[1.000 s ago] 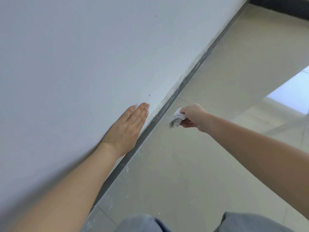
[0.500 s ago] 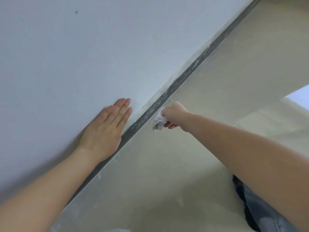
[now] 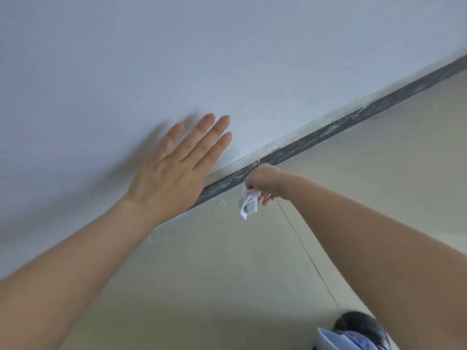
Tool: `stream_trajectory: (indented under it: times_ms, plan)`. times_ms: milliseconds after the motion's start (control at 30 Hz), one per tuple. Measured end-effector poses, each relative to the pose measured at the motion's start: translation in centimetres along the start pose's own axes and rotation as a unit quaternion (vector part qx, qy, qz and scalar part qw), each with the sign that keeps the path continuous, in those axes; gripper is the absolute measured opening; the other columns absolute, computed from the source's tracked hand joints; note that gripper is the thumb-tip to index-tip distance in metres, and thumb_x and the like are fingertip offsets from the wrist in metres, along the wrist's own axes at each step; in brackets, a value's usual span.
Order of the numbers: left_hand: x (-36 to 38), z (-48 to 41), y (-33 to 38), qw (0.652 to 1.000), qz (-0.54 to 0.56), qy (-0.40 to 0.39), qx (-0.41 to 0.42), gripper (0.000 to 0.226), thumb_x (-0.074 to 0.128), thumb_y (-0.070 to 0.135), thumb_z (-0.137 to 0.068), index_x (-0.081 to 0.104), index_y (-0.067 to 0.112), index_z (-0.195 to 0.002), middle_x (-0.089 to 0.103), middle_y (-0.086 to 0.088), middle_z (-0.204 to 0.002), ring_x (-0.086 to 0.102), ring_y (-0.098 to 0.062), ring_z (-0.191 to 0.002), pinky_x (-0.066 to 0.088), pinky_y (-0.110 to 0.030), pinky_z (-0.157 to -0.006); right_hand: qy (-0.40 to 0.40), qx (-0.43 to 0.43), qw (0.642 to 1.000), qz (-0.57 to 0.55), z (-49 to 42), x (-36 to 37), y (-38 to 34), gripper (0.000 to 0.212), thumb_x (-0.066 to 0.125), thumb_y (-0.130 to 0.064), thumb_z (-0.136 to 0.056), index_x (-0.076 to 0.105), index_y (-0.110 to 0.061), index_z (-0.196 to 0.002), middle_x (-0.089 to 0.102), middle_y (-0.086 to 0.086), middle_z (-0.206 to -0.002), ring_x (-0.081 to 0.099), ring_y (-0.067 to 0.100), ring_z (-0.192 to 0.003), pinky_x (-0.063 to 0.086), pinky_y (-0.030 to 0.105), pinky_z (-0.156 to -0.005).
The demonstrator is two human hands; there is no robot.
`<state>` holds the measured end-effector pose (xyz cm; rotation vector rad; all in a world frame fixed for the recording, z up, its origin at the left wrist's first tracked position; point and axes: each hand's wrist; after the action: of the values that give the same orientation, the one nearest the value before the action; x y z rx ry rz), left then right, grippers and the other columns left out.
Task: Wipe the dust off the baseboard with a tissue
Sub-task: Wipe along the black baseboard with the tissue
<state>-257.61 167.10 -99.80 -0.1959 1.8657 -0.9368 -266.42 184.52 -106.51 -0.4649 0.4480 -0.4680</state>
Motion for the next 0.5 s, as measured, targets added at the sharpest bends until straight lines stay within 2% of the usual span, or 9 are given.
stream_trajectory:
  times_ms: [100, 167, 233, 333, 400, 500]
  plan:
    - [2.4, 2.7, 2.4, 0.998, -0.017, -0.019, -0.056, 0.074, 0.037, 0.015, -0.085, 0.015, 0.010, -0.155, 0.004, -0.008, -0.161, 0.004, -0.023, -0.148, -0.001, -0.042, -0.118, -0.026, -0.030, 0.994, 0.105, -2.2, 1.1, 0.6, 0.024, 0.050, -0.007, -0.091, 0.047, -0.009, -0.066, 0.053, 0.007, -0.067, 0.051, 0.019, -0.056, 0.045, 0.028, -0.054]
    - [3.8, 5.1, 3.5, 0.994, -0.019, -0.040, -0.099, 0.077, 0.039, 0.016, -0.083, 0.012, 0.009, -0.155, 0.000, -0.009, -0.161, -0.002, -0.023, -0.149, -0.001, -0.043, -0.119, -0.028, -0.059, 0.993, 0.100, -3.5, 2.8, 1.4, 0.027, 0.049, -0.003, -0.089, 0.046, -0.009, -0.063, 0.051, 0.007, -0.066, 0.051, 0.017, -0.056, 0.046, 0.027, -0.055]
    - [4.8, 7.3, 4.1, 0.989, -0.018, -0.059, -0.132, 0.080, 0.042, 0.014, -0.082, 0.011, 0.008, -0.155, -0.001, -0.009, -0.161, -0.002, -0.023, -0.149, 0.000, -0.043, -0.119, -0.022, -0.075, 0.997, -0.017, -4.6, 5.3, 2.7, 0.025, 0.051, -0.001, -0.087, 0.048, -0.008, -0.063, 0.050, 0.007, -0.065, 0.050, 0.017, -0.056, 0.047, 0.024, -0.054]
    - [4.5, 11.0, 4.9, 0.968, 0.042, -0.086, -0.233, 0.085, 0.045, 0.010, -0.080, 0.005, 0.009, -0.155, -0.010, -0.006, -0.161, -0.006, -0.021, -0.149, -0.002, -0.042, -0.120, -0.036, -0.032, 0.976, -0.213, -5.0, 10.1, 3.9, 0.005, 0.058, -0.005, -0.086, 0.061, -0.002, -0.086, 0.062, 0.014, -0.079, 0.056, 0.020, -0.063, 0.049, 0.025, -0.054]
    - [3.8, 13.2, 5.7, 0.947, 0.083, -0.105, -0.291, 0.086, 0.043, 0.011, -0.080, 0.000, 0.010, -0.155, -0.014, -0.006, -0.160, -0.007, -0.022, -0.148, -0.003, -0.040, -0.120, -0.064, 0.002, 0.959, -0.277, -5.3, 12.8, 4.0, 0.020, 0.057, -0.005, -0.087, 0.061, 0.003, -0.105, 0.064, 0.019, -0.096, 0.060, 0.022, -0.072, 0.051, 0.025, -0.055]
    - [3.7, 15.6, 7.3, 0.939, 0.113, -0.149, -0.290, 0.085, 0.040, 0.013, -0.080, 0.000, 0.009, -0.154, -0.005, -0.009, -0.161, -0.002, -0.025, -0.149, 0.001, -0.041, -0.120, -0.095, 0.024, 0.927, -0.363, -5.6, 14.9, 3.2, 0.027, 0.050, -0.002, -0.091, 0.055, 0.007, -0.116, 0.062, 0.020, -0.105, 0.061, 0.024, -0.081, 0.055, 0.029, -0.065]
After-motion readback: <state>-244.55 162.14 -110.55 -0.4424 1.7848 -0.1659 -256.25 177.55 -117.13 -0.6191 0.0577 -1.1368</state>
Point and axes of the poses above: each hand's wrist, its own z-axis away from the middle knuckle, its own x-axis out of the palm, y = z × x
